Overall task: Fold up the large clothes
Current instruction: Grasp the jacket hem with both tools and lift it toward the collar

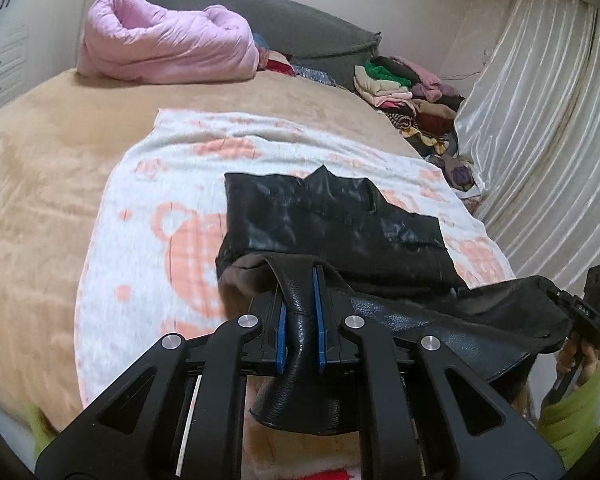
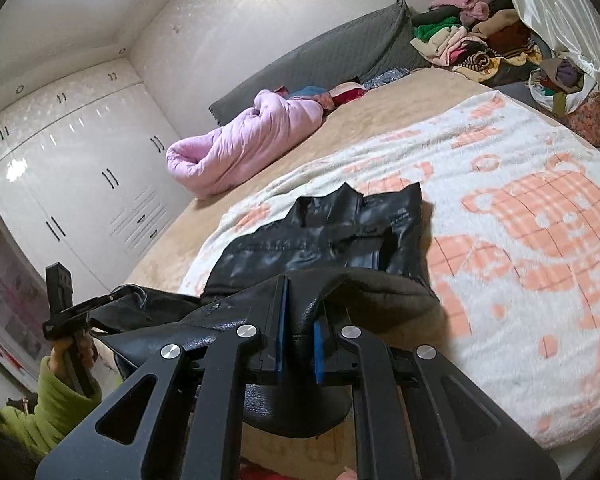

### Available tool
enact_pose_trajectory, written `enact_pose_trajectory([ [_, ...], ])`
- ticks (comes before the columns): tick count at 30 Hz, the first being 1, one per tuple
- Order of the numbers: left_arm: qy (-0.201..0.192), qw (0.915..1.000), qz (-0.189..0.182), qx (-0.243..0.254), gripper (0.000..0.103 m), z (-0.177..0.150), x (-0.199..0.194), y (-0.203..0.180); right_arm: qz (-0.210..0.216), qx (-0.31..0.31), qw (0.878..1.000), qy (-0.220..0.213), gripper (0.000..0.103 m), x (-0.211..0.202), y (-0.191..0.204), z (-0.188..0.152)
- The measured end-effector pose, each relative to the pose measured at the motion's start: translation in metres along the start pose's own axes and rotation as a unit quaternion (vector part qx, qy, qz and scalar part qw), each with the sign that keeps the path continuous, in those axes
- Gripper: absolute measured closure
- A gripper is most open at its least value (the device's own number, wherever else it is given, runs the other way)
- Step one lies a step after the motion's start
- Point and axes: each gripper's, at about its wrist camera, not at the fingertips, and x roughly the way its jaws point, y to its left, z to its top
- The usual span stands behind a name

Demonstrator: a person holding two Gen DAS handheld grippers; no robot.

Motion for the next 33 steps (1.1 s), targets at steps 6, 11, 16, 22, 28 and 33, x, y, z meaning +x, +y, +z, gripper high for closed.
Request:
enact_pose_trajectory([
  [6,-0.013,0.9999,0.005,0.002,0.099,0.024,0.016,-0.005,-0.006,0.018,1.0,-0.008,0.094,0.009,-0.006,0.018],
  [11,-0.018,0.9997,0.014,0.001,0.098,0.044,0.034,-0.003,-0.016,0.018,1.0,-0.008,0.094,0.029,-0.009,0.041],
  [16,-0.016,0.9996,0.02,-0.014,0.098,0.061,0.06,0.003,-0.022,0.039,0.999,0.005,0.093,0.061,-0.024,0.066],
  [22,-0.005,0.9992,0.027,-0.029,0.097,0.079,0.085,0.01,-0.033,0.077,0.996,0.022,0.093,0.093,-0.043,0.085],
  [28,0.016,0.9986,0.04,-0.03,0.096,0.09,0.114,0.017,-0.066,0.088,0.993,0.044,0.092,0.118,-0.06,0.092],
  [33,0.039,0.9972,0.053,-0.035,0.096,0.094,0.142,0.023,-0.088,0.092,0.989,0.074,0.091,0.146,-0.075,0.095],
])
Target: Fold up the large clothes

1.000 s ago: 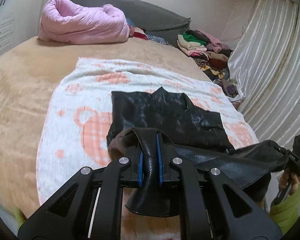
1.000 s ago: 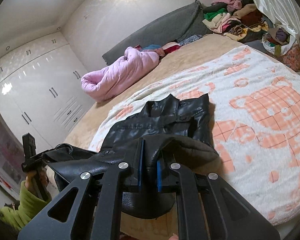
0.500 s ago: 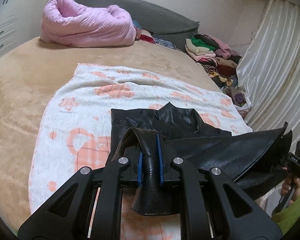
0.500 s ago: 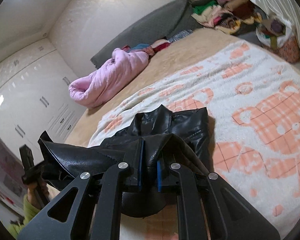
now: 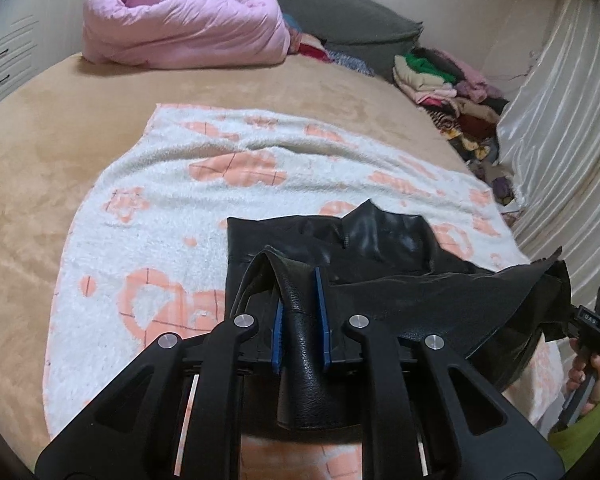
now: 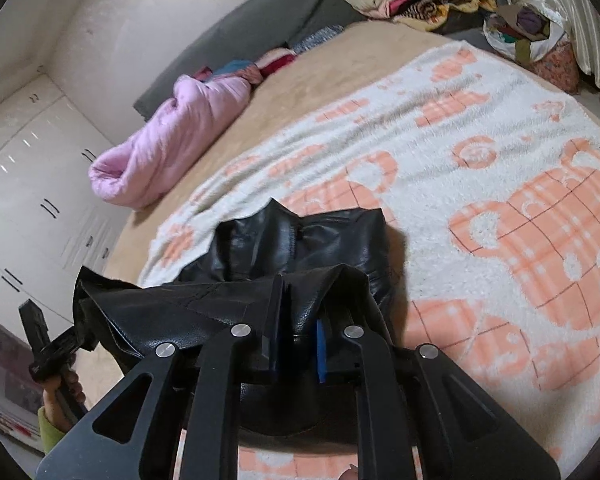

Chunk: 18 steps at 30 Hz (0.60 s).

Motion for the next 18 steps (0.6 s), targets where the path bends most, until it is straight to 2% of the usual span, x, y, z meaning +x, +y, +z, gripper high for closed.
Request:
enact_pose_trajectory([
  [13,0.026,0.9992,0.026,0.014,0.093,0.002,0.041,0.007,-0.028,0.024,0.999,0.04,0.091,0.053,-0.02,0.01],
  [18,0.034,0.999,0.027,0.011,0.09,0.002,0.055,0.011,-0.029,0.035,0.998,0.049,0.086,0.064,-0.024,0.013],
])
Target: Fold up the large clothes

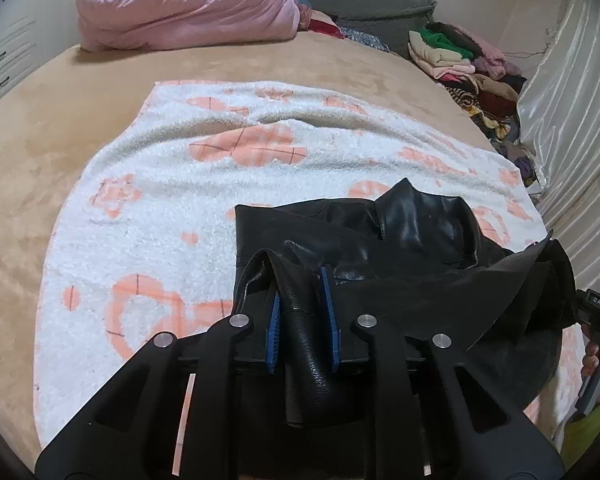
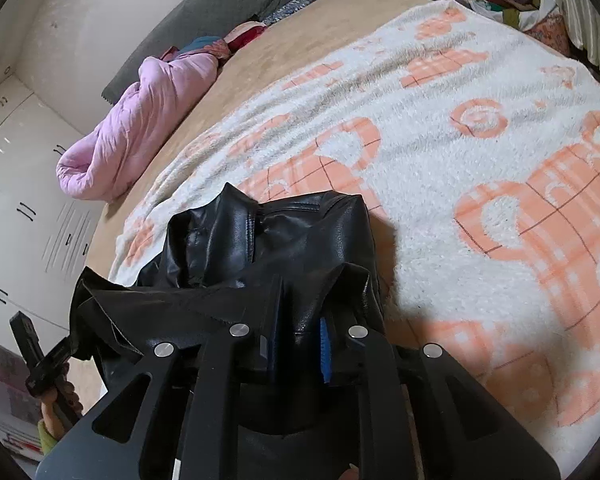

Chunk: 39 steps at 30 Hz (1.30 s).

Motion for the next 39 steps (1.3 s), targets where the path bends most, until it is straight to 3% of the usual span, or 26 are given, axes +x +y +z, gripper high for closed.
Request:
enact_pose_trajectory([
  [2,0.002,1.0,-0.003,-0.002,0.088,0.0,0.004,0.001,0.011,0.011,1.0,0.004,0.078,0.003,-0.003,0.001],
  [4,0.004,0.9999,-0.009,-0.005,0.085,-0.001,0.006,0.002,0.017,0.016,1.0,-0.003,0.047,0.001,-0.004,0.002],
  [5,0.003,0.9999,-0.014,-0.007,0.084,-0.001,0.007,0.003,0.016,0.02,1.0,-0.015,0.026,-0.004,-0.006,0.003],
  [10,-0.016,0.9976,-0.057,-0.036,0.072,0.001,-0.002,0.01,0.021,0.016,0.998,-0.058,0.018,-0.026,-0.009,0.009],
  [14,-0.043,0.9954,-0.074,-0.043,0.068,0.001,-0.017,0.01,0.014,-0.037,0.995,-0.096,0.014,-0.045,0.0,0.005],
  [18,-0.096,0.9944,-0.039,-0.021,0.065,0.003,-0.038,0.007,-0.03,-0.11,0.989,-0.098,0.013,-0.04,0.014,-0.001],
  [20,-0.098,0.9945,-0.032,-0.019,0.065,0.005,-0.042,0.01,-0.06,-0.149,0.983,-0.087,0.013,-0.027,0.022,-0.002],
  [24,-0.081,0.9962,0.003,0.034,0.051,0.001,-0.027,0.008,-0.114,-0.208,0.97,-0.052,0.013,0.013,0.033,0.0],
  [27,-0.037,0.9976,0.018,0.055,0.049,0.005,0.006,0.003,-0.134,-0.221,0.965,-0.048,0.016,0.035,0.035,0.004],
  [32,-0.013,0.9945,0.044,0.094,0.047,0.008,0.045,-0.014,-0.137,-0.226,0.963,-0.048,0.03,0.053,0.042,0.01],
  [34,-0.009,0.9927,0.059,0.105,0.064,0.009,0.054,-0.017,-0.149,-0.232,0.96,-0.046,0.035,0.058,0.044,0.009],
  [35,-0.011,0.992,0.066,0.107,0.079,0.009,0.055,-0.017,-0.158,-0.236,0.958,-0.051,0.042,0.059,0.045,0.008],
  [37,-0.021,0.9934,0.063,0.093,0.092,0.012,0.052,-0.011,-0.171,-0.241,0.953,-0.065,0.081,0.057,0.044,0.007],
  [39,-0.04,0.9949,0.053,0.076,0.096,0.015,0.041,-0.005,-0.154,-0.23,0.957,-0.084,0.088,0.044,0.039,0.007],
])
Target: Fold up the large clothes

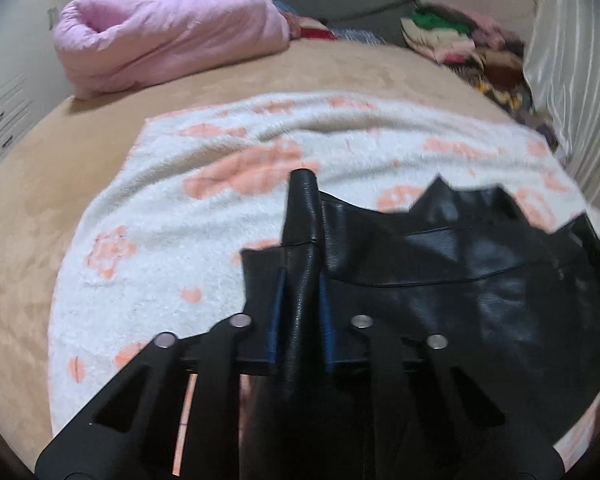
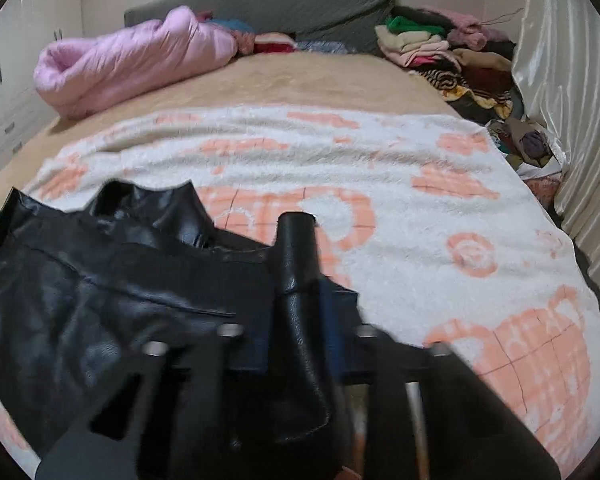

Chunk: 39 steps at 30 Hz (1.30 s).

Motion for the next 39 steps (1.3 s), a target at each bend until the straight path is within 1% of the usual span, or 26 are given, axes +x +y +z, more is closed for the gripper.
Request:
enact_pose_trajectory([
  [2,-0.024,0.9993,-0.026,-0.013,0.096,0.006,-0.018,0.005,0.018,0.021,0.999,-0.019,0.089,-0.013,-0.007,0.004],
  [5,-0.057,0.9971,-0.044,-0.025,0.098,0.018,-0.041,0.007,0.039,0.048,0.996,-0.058,0.09,-0.036,-0.015,0.019],
  [8,-0.071,0.9959,-0.043,-0.037,0.099,0.029,-0.047,0.008,0.064,0.082,0.992,-0.072,0.09,-0.043,-0.024,0.036],
  [11,-0.065,0.9964,-0.039,-0.039,0.099,0.036,-0.035,0.008,0.068,0.09,0.991,-0.074,0.09,-0.036,-0.025,0.046],
  [16,-0.041,0.9984,-0.021,-0.033,0.099,0.034,-0.004,0.006,0.049,0.095,0.993,-0.045,0.09,-0.003,-0.025,0.046],
  [21,0.006,0.9995,-0.002,-0.032,0.098,0.022,0.036,0.008,0.024,0.085,0.996,-0.007,0.09,0.033,-0.022,0.036],
  [24,0.019,0.9989,-0.003,-0.042,0.096,0.013,0.047,0.013,0.015,0.082,0.996,0.016,0.087,0.052,-0.021,0.031],
  [29,0.028,0.9982,-0.006,-0.052,0.094,0.007,0.055,0.017,0.011,0.101,0.994,0.045,0.079,0.074,-0.029,0.019],
  [32,0.029,0.9982,-0.005,-0.052,0.093,0.005,0.055,0.017,0.011,0.113,0.991,0.064,0.078,0.084,-0.033,0.017],
  [36,0.031,0.998,-0.007,-0.055,0.091,0.005,0.056,0.018,-0.001,0.103,0.992,0.072,0.076,0.087,-0.029,0.017],
  [38,0.029,0.9981,-0.006,-0.055,0.088,0.005,0.055,0.019,0.002,0.103,0.992,0.075,0.075,0.085,-0.029,0.018],
  [39,0.027,0.9981,-0.002,-0.054,0.085,0.006,0.054,0.019,0.001,0.104,0.992,0.075,0.067,0.083,-0.03,0.019],
])
